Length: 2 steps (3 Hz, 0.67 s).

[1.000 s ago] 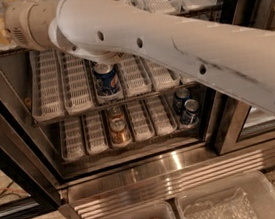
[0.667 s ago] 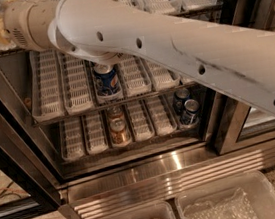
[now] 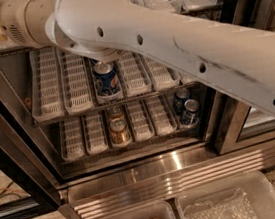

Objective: Pick water bottle from top shelf of fridge

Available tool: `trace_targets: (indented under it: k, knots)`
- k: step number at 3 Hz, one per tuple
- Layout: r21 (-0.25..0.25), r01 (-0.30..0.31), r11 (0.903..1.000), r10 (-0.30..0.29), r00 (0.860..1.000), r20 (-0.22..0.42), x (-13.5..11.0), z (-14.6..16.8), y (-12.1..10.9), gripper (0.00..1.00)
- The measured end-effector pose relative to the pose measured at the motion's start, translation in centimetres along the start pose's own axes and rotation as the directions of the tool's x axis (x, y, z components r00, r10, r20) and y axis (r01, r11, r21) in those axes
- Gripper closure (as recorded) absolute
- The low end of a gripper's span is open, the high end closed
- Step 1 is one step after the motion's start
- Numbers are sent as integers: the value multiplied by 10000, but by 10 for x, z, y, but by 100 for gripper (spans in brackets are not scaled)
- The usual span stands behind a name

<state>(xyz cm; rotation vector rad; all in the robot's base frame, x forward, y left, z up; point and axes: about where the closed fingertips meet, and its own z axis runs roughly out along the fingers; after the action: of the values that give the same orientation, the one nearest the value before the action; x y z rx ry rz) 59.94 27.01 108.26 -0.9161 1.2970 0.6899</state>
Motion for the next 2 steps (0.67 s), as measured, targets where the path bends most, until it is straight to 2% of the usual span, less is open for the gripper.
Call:
trace_targets:
  k: [1,2]
  knots:
    - [-423,660,9969,-643,9971,419,-31,-3,10,100]
    - [-979,1301,9867,-1255,9907,520,-52,-9,23,100]
